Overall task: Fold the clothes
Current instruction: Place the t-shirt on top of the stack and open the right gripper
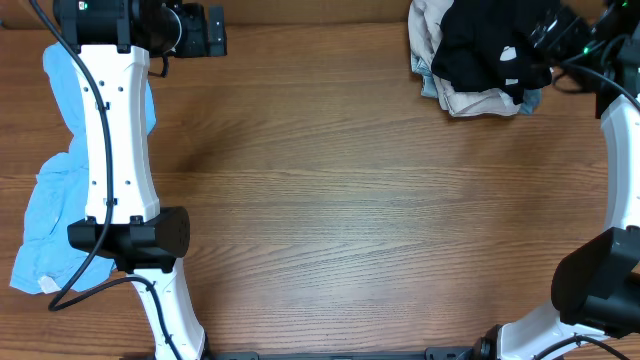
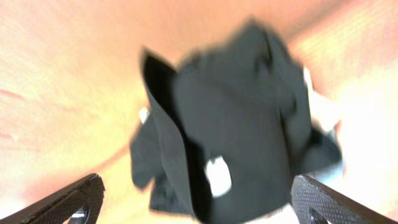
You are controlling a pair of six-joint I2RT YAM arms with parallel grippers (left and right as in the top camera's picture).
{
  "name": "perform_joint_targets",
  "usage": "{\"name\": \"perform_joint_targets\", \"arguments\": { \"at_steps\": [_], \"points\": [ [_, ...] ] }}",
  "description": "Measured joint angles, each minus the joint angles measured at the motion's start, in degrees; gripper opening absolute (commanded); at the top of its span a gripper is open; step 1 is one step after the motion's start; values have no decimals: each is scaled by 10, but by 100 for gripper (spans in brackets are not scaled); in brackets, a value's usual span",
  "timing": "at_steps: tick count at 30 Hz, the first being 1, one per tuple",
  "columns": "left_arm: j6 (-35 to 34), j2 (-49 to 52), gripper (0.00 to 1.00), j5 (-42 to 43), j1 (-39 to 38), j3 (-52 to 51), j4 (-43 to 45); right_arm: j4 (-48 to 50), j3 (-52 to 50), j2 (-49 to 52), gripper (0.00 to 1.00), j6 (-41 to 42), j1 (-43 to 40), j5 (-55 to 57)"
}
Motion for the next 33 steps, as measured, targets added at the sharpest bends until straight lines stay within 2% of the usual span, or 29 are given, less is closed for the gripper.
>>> {"name": "perform_joint_targets", "arguments": {
  "at_steps": [8, 14, 20, 25, 29, 33],
  "points": [
    [0, 0, 100, 0, 0, 0, 2, 198, 2, 21, 100, -65, 60, 117],
    [0, 0, 100, 0, 0, 0, 2, 225, 5, 120, 100, -97, 87, 166],
    [0, 0, 100, 0, 0, 0, -1, 179, 5, 233, 100, -103, 81, 194],
    [0, 0, 100, 0, 0, 0, -2, 141, 20, 234, 100, -103, 78, 196],
    [0, 0, 100, 0, 0, 0, -2, 67, 59, 233, 100, -103, 78, 197],
    [0, 0, 100, 0, 0, 0, -2, -56, 145, 227, 100, -103, 78, 196]
  ]
}}
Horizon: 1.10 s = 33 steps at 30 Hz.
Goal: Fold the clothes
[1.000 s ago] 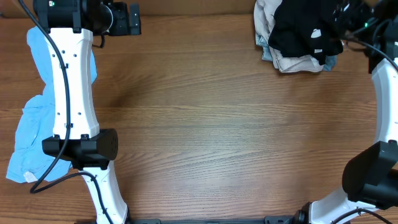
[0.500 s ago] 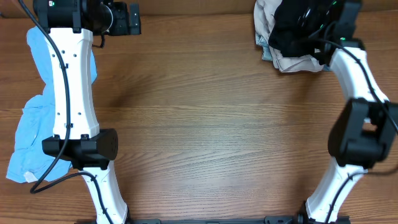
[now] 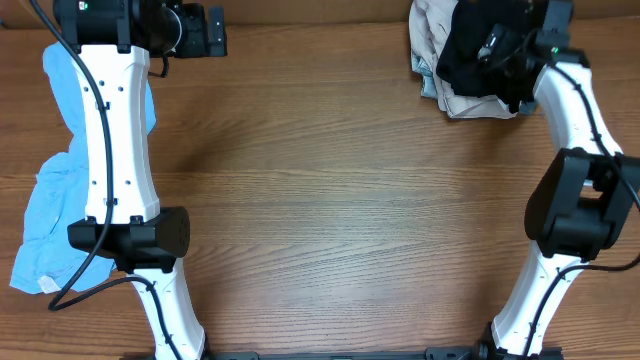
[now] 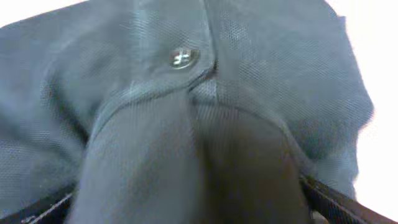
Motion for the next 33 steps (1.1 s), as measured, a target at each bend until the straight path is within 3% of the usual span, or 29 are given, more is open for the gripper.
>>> {"name": "perform_joint_targets", "arguments": {
  "at_steps": [6, 14, 20, 33],
  "points": [
    [0, 0, 100, 0, 0, 0, 0, -190, 206, -47, 100, 0, 0, -5],
    [0, 0, 100, 0, 0, 0, -1, -390, 393, -226, 100, 0, 0, -49],
    [0, 0, 100, 0, 0, 0, -1, -442, 411, -312, 100, 0, 0, -71],
    [0, 0, 100, 0, 0, 0, -1, -517, 402, -290, 100, 0, 2, -73]
  ]
}}
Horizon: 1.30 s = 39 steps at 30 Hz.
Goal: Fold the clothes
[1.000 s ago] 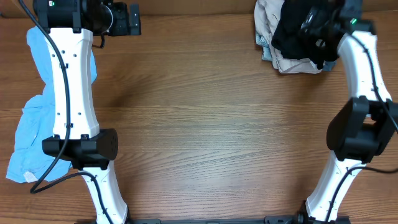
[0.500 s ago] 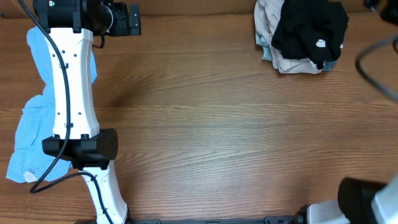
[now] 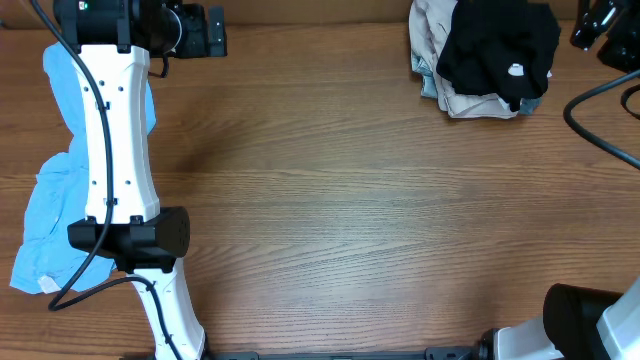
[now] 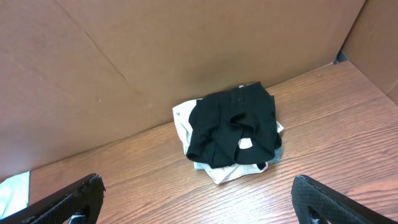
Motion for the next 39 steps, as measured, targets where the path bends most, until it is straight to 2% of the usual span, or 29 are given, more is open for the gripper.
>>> {"name": "perform_joint_targets", "arguments": {
  "at_steps": [5, 9, 12, 16, 28, 34, 39],
  "points": [
    [0, 0, 100, 0, 0, 0, 0, 35, -11, -7, 100, 0, 27, 3],
    [0, 0, 100, 0, 0, 0, 0, 127, -96, -49, 100, 0, 63, 2],
    [0, 0, 100, 0, 0, 0, 0, 237, -229, -118, 100, -1, 79, 2],
    [0, 0, 100, 0, 0, 0, 0, 336, -423, -226, 100, -2, 94, 2],
    [0, 1, 100, 0, 0, 0, 0, 662, -1090, -595, 100, 9, 109, 2],
    [0, 2, 100, 0, 0, 0, 0, 750, -1320, -782, 100, 9, 115, 2],
    [0, 2, 100, 0, 0, 0, 0, 785, -1438, -870, 100, 10, 115, 2]
  ]
}}
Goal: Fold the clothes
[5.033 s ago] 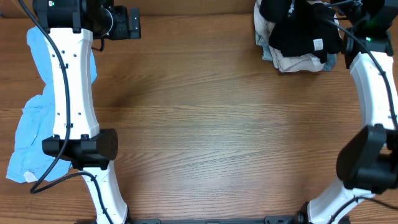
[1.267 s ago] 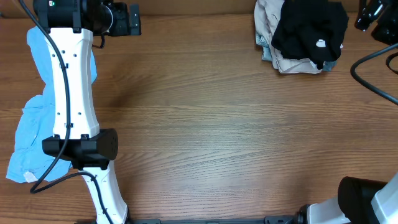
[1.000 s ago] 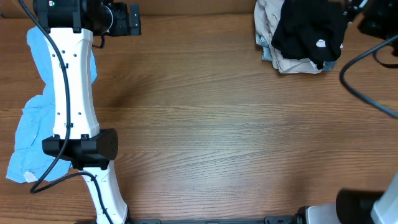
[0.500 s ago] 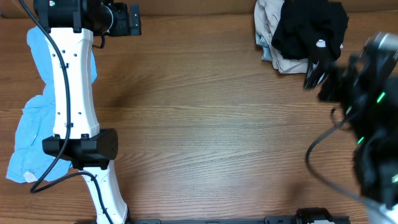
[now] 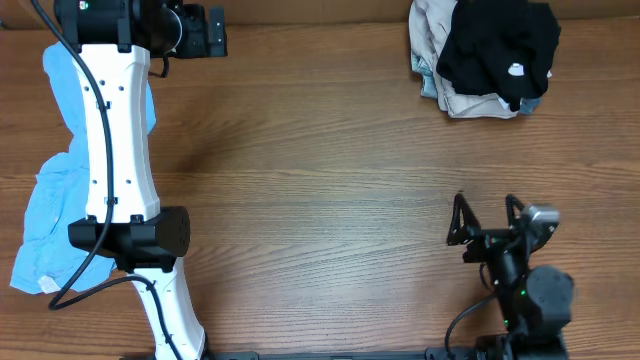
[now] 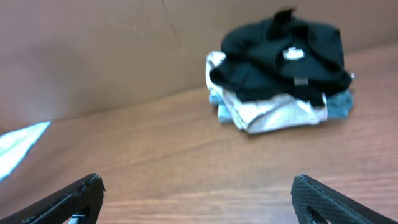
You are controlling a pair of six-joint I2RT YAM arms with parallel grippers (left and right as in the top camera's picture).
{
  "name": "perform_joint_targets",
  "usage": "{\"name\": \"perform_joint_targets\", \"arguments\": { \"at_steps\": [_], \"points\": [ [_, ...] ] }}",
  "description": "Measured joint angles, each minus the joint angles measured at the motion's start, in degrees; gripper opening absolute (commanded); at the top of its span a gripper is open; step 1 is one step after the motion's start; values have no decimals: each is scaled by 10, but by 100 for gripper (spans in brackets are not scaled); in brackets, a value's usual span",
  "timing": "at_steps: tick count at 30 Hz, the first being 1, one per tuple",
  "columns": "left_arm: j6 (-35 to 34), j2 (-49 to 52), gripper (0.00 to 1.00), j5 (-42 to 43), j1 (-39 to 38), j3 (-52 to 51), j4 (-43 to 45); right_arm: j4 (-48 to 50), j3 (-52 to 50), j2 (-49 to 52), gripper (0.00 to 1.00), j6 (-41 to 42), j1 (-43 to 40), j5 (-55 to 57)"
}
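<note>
A stack of clothes sits at the far right of the table, with a black garment on top of a whitish one. The right wrist view shows the same black garment over the whitish layer. A crumpled light blue garment lies at the left edge, partly under the left arm. My right gripper stands open and empty at the near right, far from the stack; in its own view the right gripper frames bare wood. My left gripper is at the far left; its jaws are not readable.
Brown cardboard walls rise behind the table's far edge. The wooden tabletop stretches between the two arms. The left arm's white links lie over the blue garment's right side. A light blue corner shows at the left of the wrist view.
My right arm was up at the far right corner beside the stack; now it is drawn back to the near right of the table, still open. The stack and left arm are unchanged.
My right gripper was open just above the black garment on the stack. Then it was pressed close against that garment. Then it stood off at the far right corner with the black garment lying on the stack. Now it is at the near right, empty.
</note>
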Motion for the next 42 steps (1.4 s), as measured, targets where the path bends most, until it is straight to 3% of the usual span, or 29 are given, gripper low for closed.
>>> {"name": "perform_joint_targets", "arguments": {
  "at_steps": [7, 42],
  "points": [
    [0, 0, 100, 0, 0, 0, 0, 51, -83, -65, 100, 0, 7, 0],
    [0, -7, 100, 0, -19, -2, 0, 58, -85, -97, 100, 0, 7, 0]
  ]
}}
